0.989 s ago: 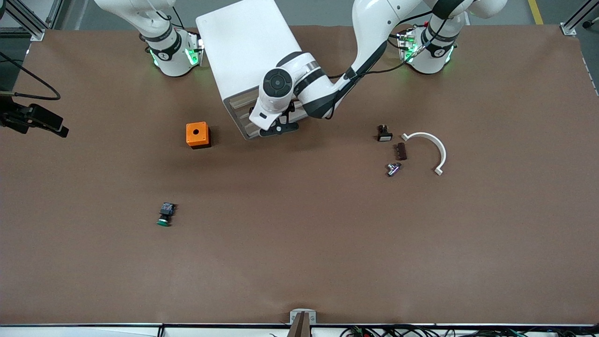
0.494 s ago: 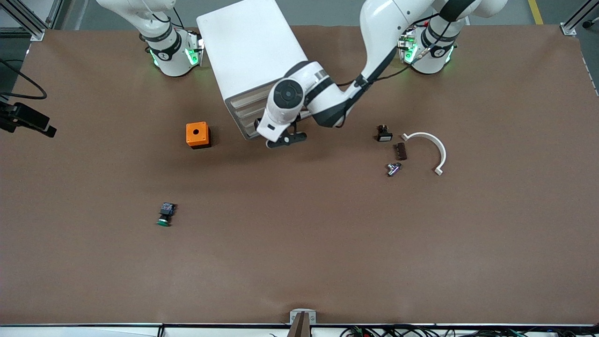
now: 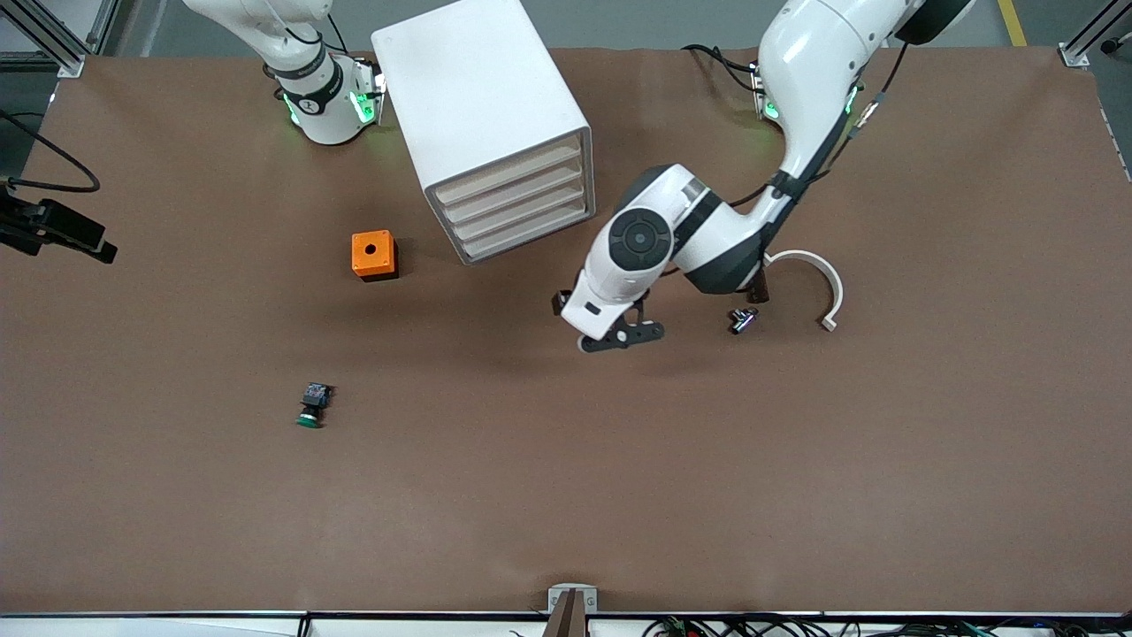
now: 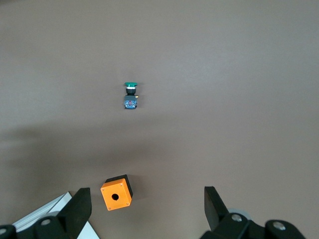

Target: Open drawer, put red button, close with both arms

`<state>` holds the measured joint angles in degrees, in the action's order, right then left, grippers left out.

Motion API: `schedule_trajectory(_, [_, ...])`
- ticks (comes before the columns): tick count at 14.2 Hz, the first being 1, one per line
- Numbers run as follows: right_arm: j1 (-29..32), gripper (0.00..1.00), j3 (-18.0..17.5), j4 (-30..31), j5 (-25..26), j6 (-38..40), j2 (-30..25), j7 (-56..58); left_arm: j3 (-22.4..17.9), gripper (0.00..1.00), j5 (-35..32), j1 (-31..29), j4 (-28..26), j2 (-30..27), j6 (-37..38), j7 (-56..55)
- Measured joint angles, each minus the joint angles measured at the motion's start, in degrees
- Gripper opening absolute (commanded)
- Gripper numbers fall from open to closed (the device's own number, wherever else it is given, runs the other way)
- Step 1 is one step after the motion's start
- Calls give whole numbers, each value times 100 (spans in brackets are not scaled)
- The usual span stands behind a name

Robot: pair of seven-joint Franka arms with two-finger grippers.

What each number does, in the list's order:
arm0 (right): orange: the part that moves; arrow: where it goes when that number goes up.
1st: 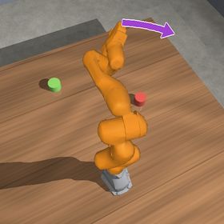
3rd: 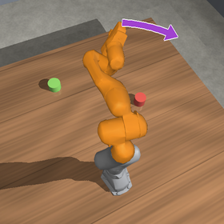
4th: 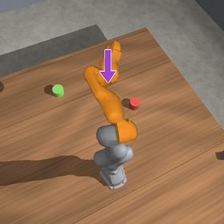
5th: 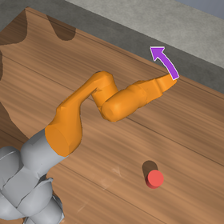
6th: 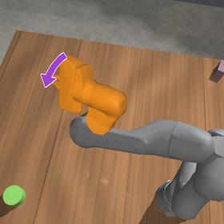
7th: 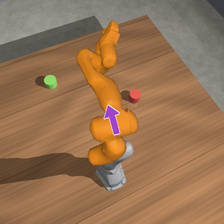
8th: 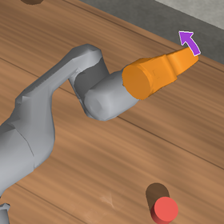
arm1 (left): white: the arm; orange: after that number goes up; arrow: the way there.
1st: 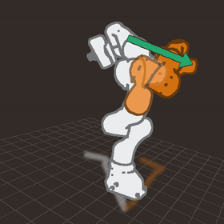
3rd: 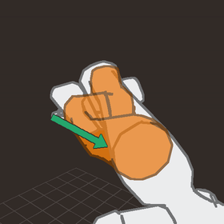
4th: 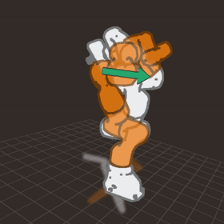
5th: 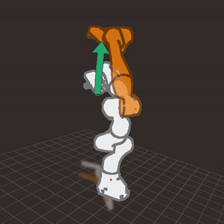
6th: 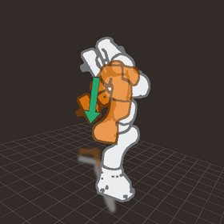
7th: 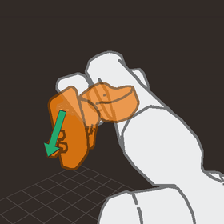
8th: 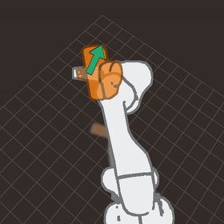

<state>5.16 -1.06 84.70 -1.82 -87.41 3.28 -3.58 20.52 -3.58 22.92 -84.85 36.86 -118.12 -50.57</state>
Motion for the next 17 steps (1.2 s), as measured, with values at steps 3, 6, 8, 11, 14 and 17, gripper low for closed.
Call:
schedule_trajectory(3, [9,100,9,-49,3,-42,3,0,4,100,-75,-516,11,-149,237,893])
schedule_trajectory(6, [13,100,24,-127,4,-42,3,-2,7,100,-79,-1078,20,-307,432,1872])
schedule_trajectory(8, [13,100,28,-146,5,-42,3,-2,4,100,-79,-1359,26,-411,574,2395])
schedule_trajectory(11, [14,100,29,-155,6,-42,3,-2,-48,100,-79,-1722,67,-600,806,3370])
schedule_trajectory(14, [14,100,29,-156,6,-42,3,-3,-496,100,-60,-2062,96,-912,1037,4581])
schedule_trajectory(17, [13,100,26,-157,6,-42,4,-3,-1372,100,131,-2088,113,-1367,1285,5186])
